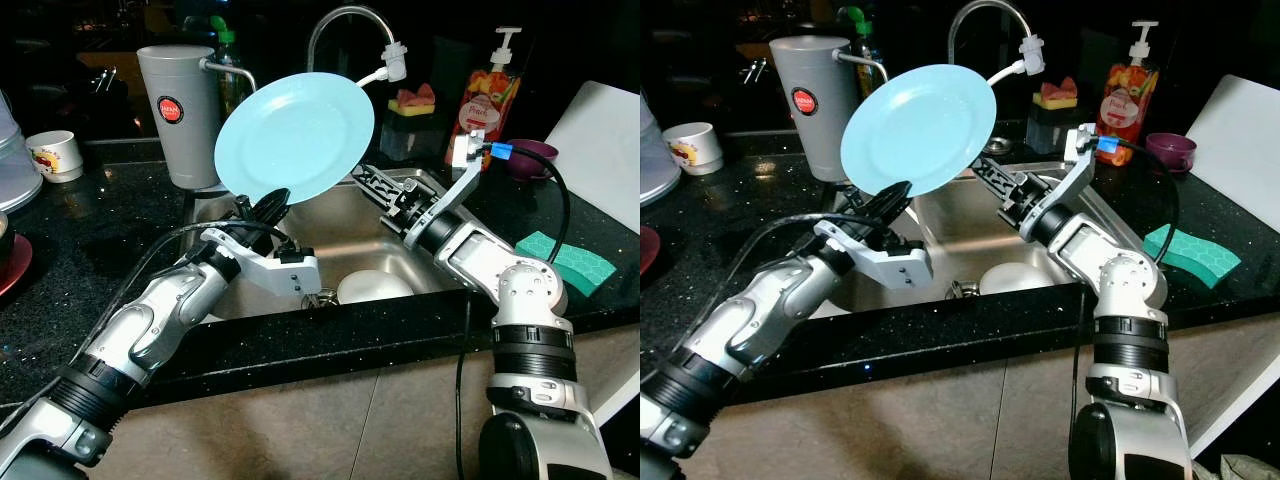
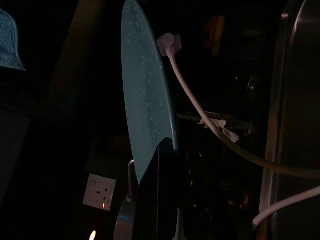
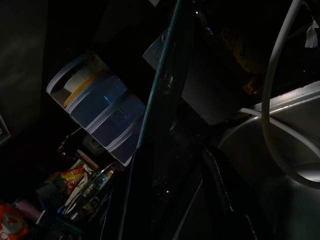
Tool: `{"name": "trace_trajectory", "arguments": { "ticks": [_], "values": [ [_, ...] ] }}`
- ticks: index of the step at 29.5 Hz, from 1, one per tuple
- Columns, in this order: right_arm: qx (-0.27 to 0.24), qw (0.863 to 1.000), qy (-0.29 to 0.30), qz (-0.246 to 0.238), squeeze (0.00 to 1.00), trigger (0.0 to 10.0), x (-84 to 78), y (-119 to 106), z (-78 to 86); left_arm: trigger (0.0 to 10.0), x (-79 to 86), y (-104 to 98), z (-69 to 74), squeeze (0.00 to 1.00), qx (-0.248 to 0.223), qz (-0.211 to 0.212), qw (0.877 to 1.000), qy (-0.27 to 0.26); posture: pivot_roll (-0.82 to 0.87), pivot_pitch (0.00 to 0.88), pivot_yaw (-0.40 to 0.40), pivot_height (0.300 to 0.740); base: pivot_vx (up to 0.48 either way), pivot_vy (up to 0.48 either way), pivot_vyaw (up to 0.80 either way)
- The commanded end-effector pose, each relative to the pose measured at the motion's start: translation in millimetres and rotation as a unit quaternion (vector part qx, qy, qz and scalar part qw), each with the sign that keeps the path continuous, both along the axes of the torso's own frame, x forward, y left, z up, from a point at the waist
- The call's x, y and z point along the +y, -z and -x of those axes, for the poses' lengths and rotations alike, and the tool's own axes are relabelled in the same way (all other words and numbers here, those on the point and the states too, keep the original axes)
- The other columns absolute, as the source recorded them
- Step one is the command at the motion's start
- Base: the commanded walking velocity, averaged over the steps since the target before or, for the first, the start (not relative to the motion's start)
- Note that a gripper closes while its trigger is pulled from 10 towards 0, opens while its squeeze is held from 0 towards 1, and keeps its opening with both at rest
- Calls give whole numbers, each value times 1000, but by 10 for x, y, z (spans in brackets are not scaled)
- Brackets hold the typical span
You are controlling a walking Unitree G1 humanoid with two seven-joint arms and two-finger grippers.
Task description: Kitchen organization
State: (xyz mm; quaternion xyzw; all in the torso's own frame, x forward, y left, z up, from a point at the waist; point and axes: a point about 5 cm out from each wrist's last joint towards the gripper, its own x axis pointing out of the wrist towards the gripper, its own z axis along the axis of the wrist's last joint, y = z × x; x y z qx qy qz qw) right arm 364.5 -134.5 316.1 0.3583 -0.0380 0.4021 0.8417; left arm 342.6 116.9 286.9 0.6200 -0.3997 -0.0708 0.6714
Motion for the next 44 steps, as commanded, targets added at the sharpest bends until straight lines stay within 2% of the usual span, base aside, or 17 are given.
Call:
{"name": "trace_trajectory", "arguments": {
  "ticks": [1,19,31,36,40,44],
  "values": [
    [-6,1000,3,6,0,10000,-19,-14,23,10000,44,-24,-15,0,-10,-7,1000,-10,144,113,-30,740,0,0,0],
    [-9,1000,4,7,0,10000,-17,-25,11,10000,55,13,-27,0,-8,-9,1000,-14,144,114,-30,740,0,0,0],
    [-14,1000,3,8,0,10000,-11,-54,5,10000,-24,110,8,0,4,-21,1000,3,142,112,-32,740,0,0,0],
    [-15,1000,3,8,0,10000,-14,-59,8,10000,18,121,-21,0,6,-25,1000,-8,142,112,-32,740,0,0,0],
    [-15,1000,2,8,0,10000,-14,-59,8,10000,-2,123,-4,0,6,-27,1000,-1,142,112,-32,740,0,0,0],
    [-13,1000,2,8,0,10000,-5,-52,3,10000,-96,170,66,0,9,-33,999,28,142,112,-32,740,0,0,0]
  ]
}}
